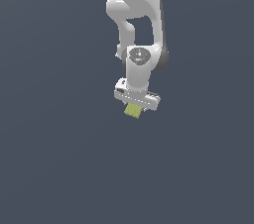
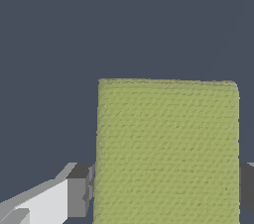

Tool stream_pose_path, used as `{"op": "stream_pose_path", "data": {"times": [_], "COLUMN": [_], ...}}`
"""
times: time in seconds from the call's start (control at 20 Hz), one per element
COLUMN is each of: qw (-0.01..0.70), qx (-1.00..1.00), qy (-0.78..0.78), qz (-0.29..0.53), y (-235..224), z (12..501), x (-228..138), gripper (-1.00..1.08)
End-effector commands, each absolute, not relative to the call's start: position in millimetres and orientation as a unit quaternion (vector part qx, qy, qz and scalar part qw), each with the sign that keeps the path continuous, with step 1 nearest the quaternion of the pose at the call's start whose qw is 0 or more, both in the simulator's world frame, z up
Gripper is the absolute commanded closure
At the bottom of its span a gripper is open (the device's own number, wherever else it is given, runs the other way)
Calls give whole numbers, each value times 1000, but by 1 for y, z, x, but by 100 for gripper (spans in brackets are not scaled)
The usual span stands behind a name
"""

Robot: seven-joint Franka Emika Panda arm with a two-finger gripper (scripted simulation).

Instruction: Pick up the object and move it to a goal position.

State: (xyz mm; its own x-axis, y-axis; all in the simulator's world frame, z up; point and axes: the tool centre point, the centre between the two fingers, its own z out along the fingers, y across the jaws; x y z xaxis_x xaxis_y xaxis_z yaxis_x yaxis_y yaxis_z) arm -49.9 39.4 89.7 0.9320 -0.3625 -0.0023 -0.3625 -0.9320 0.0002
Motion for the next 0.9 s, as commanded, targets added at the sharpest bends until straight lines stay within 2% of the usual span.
{"op": "stream_pose_path", "data": {"times": [0.0,0.85], "qw": [1,1], "qx": [-983,-983], "qy": [185,185], "qz": [0,0], "y": [22,-105], "z": [114,292], "x": [-49,-44], "gripper": [108,108]}}
